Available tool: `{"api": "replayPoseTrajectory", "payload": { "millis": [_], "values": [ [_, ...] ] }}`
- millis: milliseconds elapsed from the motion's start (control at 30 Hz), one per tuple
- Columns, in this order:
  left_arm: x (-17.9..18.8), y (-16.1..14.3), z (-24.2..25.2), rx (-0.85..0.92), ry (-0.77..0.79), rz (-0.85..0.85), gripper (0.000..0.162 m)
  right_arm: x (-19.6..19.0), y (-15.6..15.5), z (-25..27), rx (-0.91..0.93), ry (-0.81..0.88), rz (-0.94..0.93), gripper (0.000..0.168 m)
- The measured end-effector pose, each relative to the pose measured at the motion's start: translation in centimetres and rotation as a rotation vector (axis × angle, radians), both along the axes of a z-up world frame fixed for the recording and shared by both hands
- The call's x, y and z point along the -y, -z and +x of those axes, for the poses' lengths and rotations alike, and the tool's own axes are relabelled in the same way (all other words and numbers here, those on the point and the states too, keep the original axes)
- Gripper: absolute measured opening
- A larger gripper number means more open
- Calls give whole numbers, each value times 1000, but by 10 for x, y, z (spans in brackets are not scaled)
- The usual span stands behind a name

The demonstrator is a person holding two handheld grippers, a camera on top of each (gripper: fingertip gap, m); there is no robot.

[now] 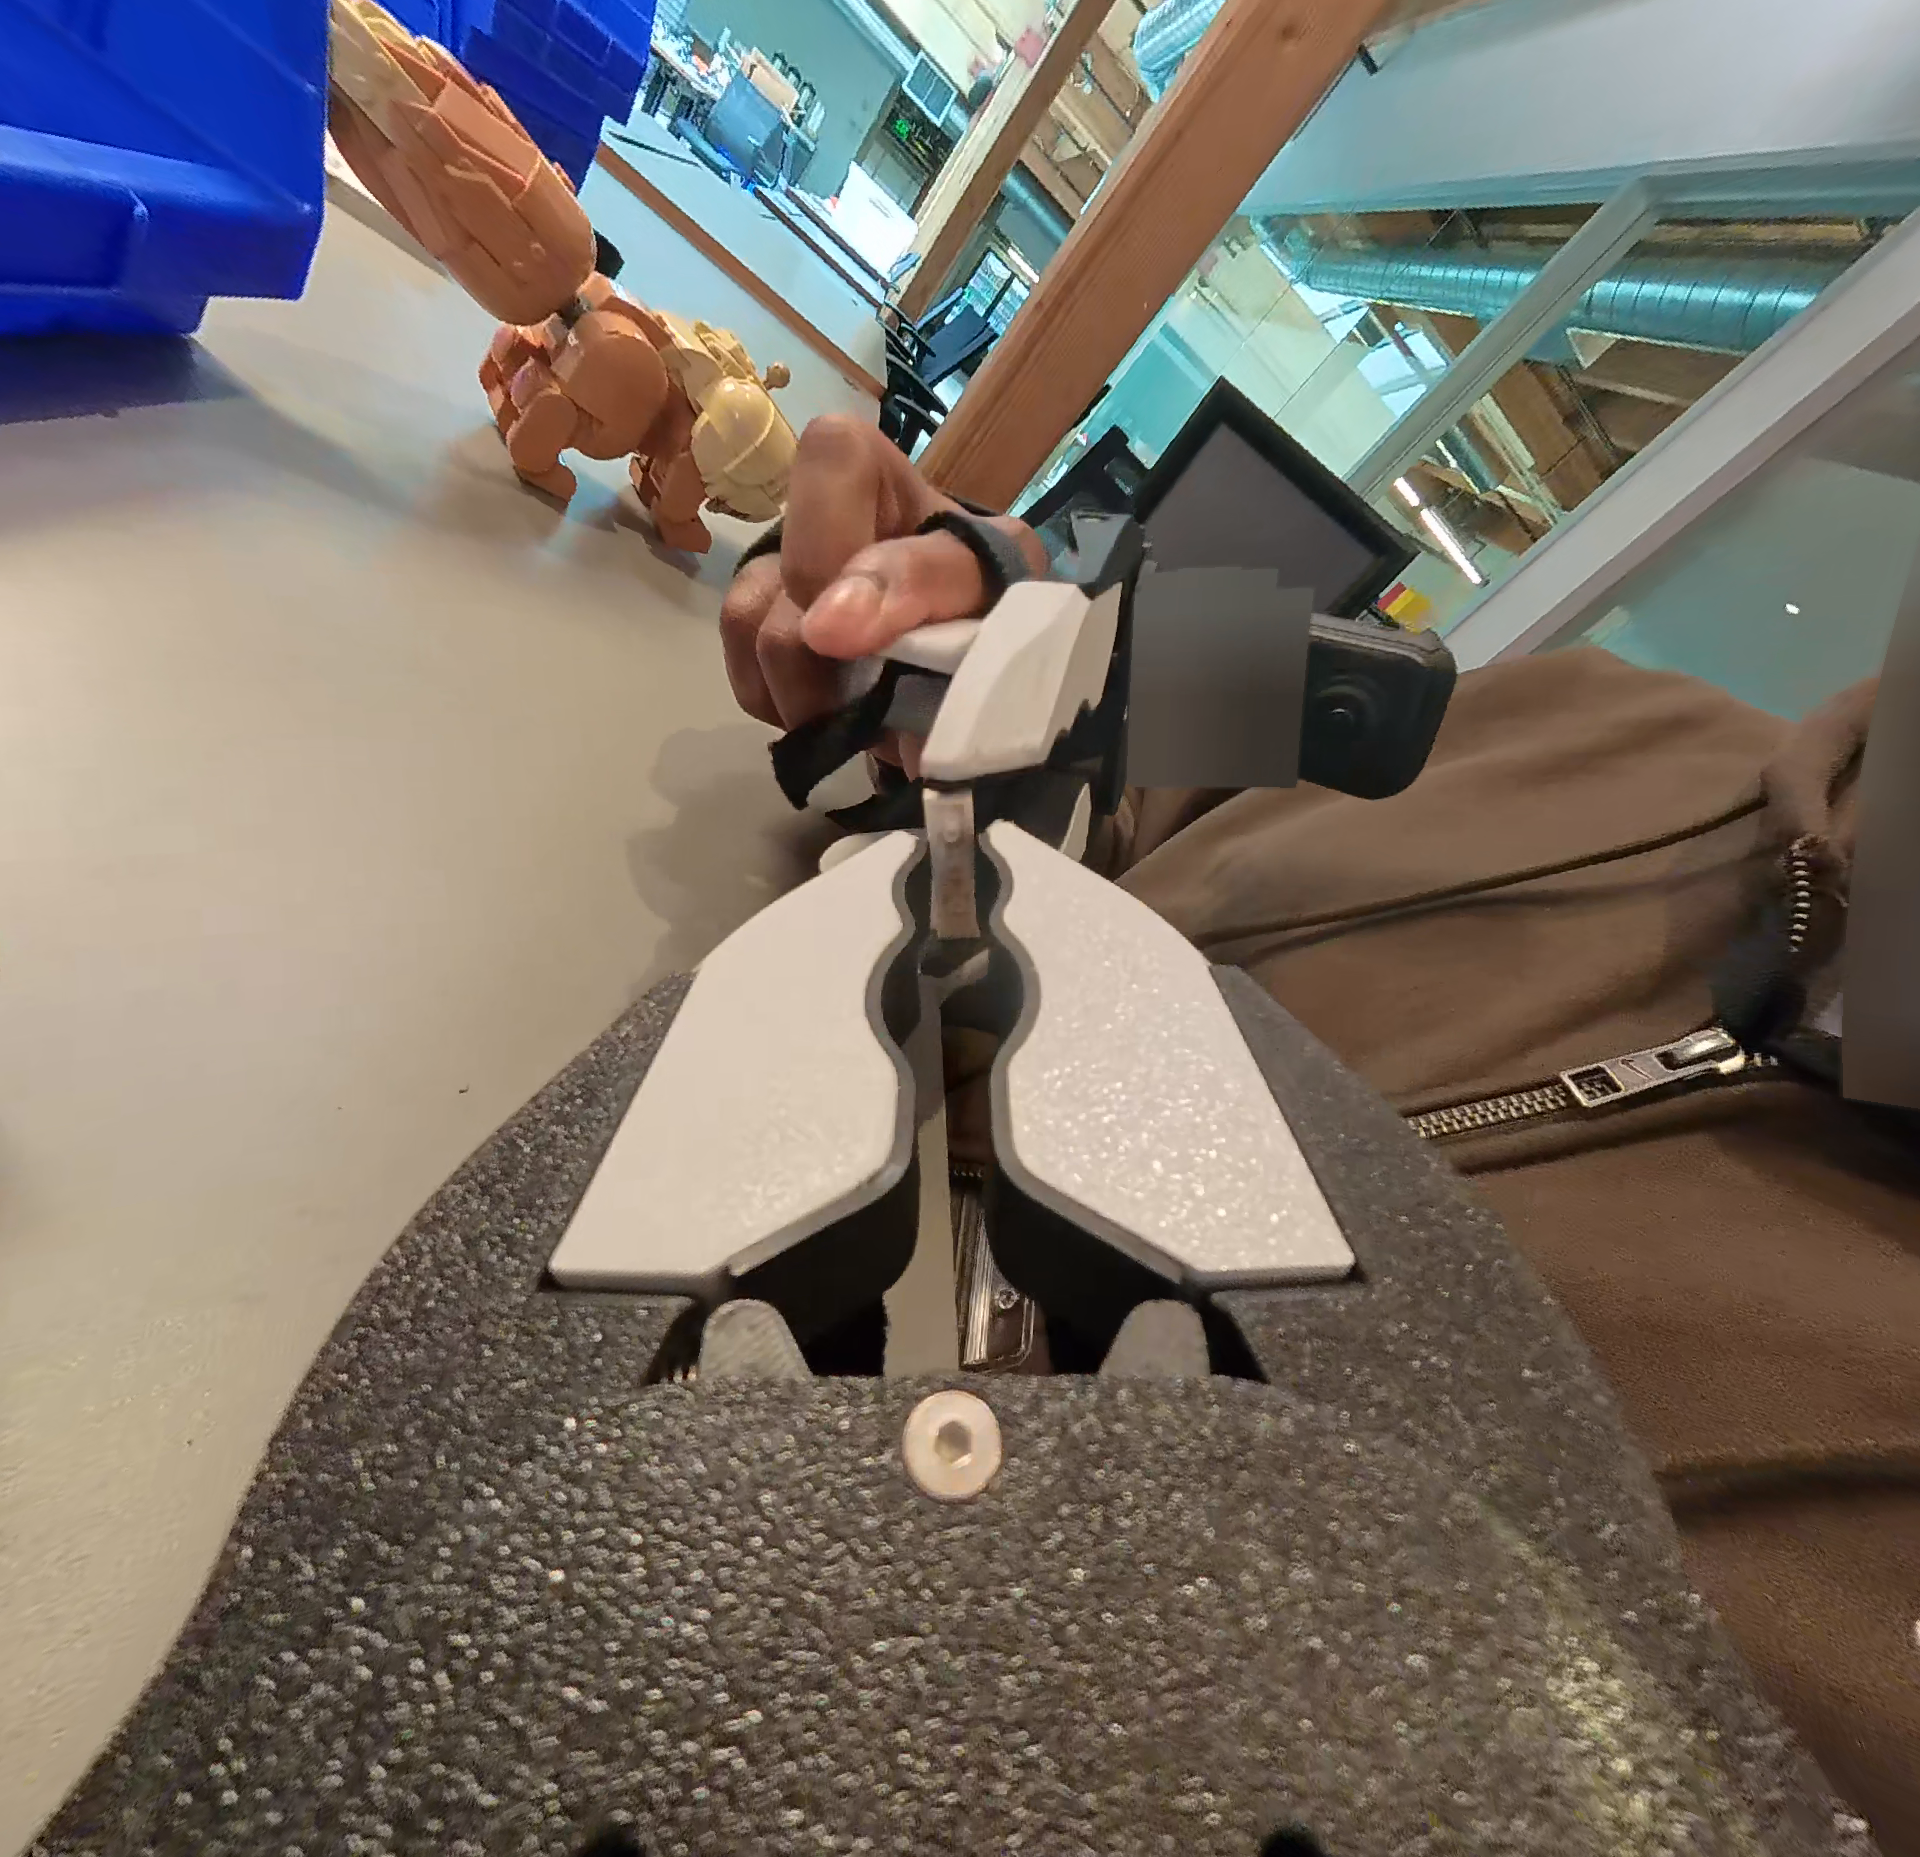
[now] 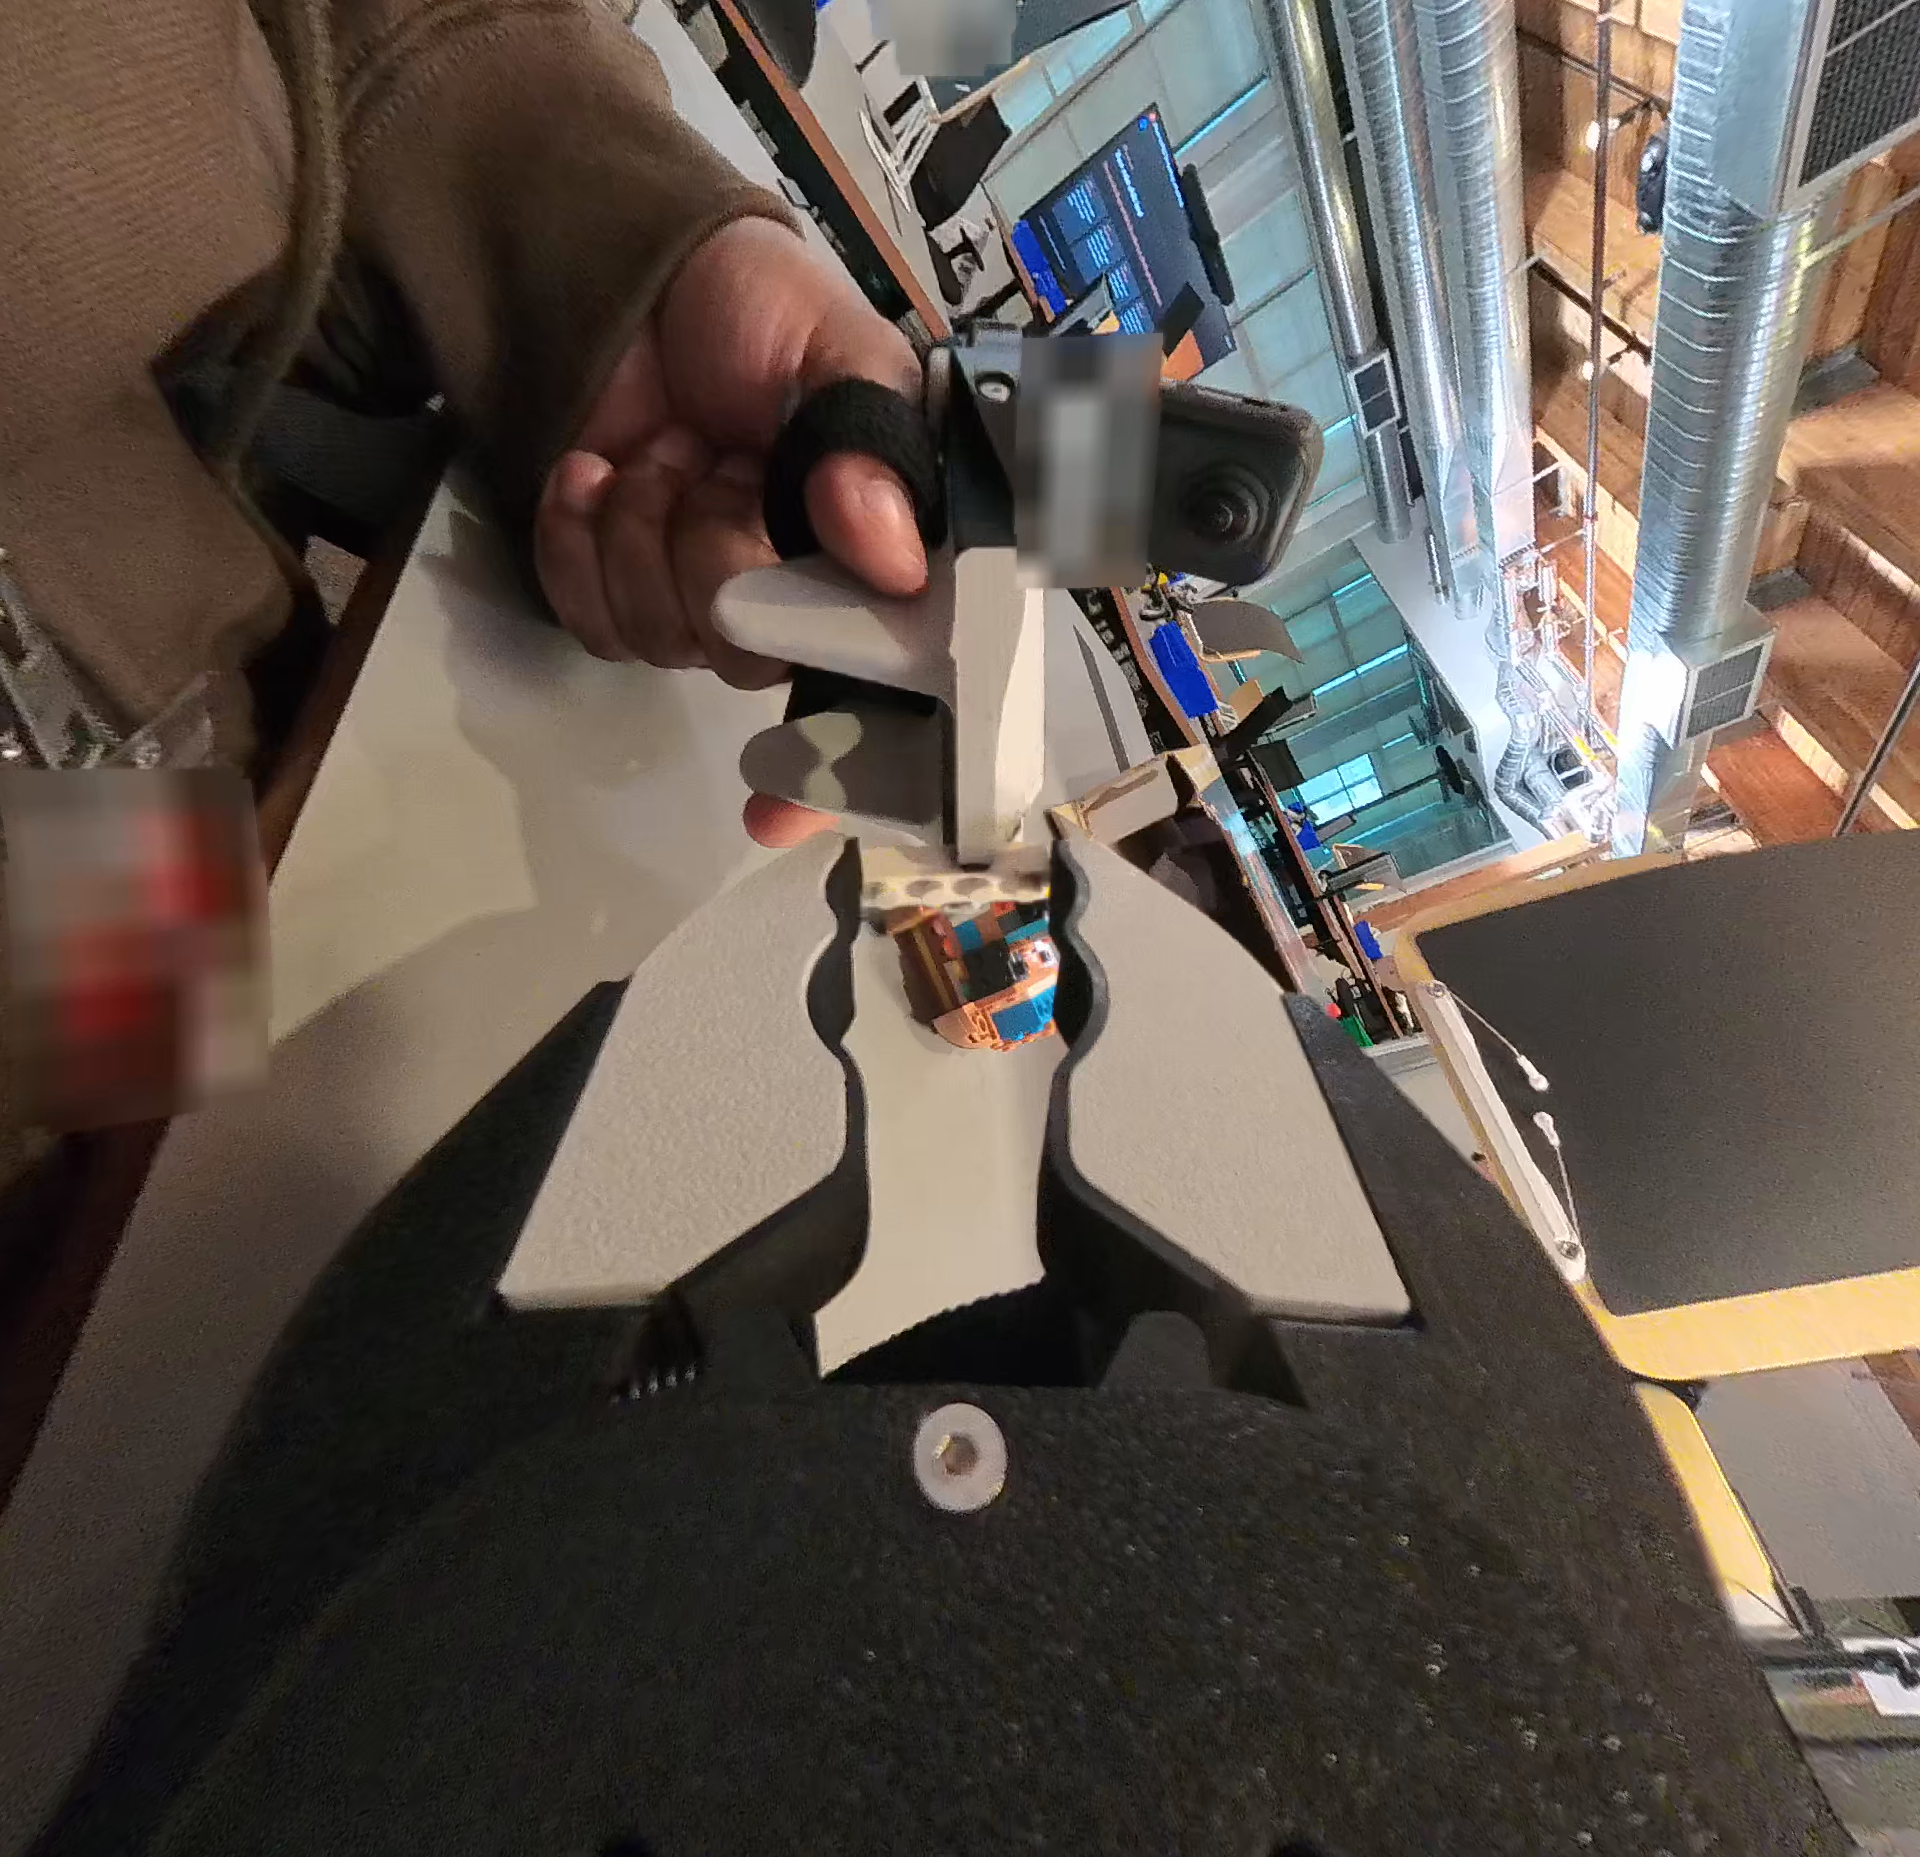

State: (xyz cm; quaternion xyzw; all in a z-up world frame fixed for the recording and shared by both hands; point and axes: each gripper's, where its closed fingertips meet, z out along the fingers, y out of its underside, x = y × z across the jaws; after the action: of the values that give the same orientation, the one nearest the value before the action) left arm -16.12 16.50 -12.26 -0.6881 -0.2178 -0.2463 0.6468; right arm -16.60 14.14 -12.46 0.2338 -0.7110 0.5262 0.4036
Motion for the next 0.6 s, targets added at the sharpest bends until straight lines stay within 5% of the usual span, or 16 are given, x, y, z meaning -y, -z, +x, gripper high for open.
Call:
{"api": "replayPoseTrajectory", "payload": {
  "millis": [600],
  "values": [
    [1, -7, 3, -18, 31, 53, 7, -3, -7, 4, 182, -22, -67, 33]
  ]
}}
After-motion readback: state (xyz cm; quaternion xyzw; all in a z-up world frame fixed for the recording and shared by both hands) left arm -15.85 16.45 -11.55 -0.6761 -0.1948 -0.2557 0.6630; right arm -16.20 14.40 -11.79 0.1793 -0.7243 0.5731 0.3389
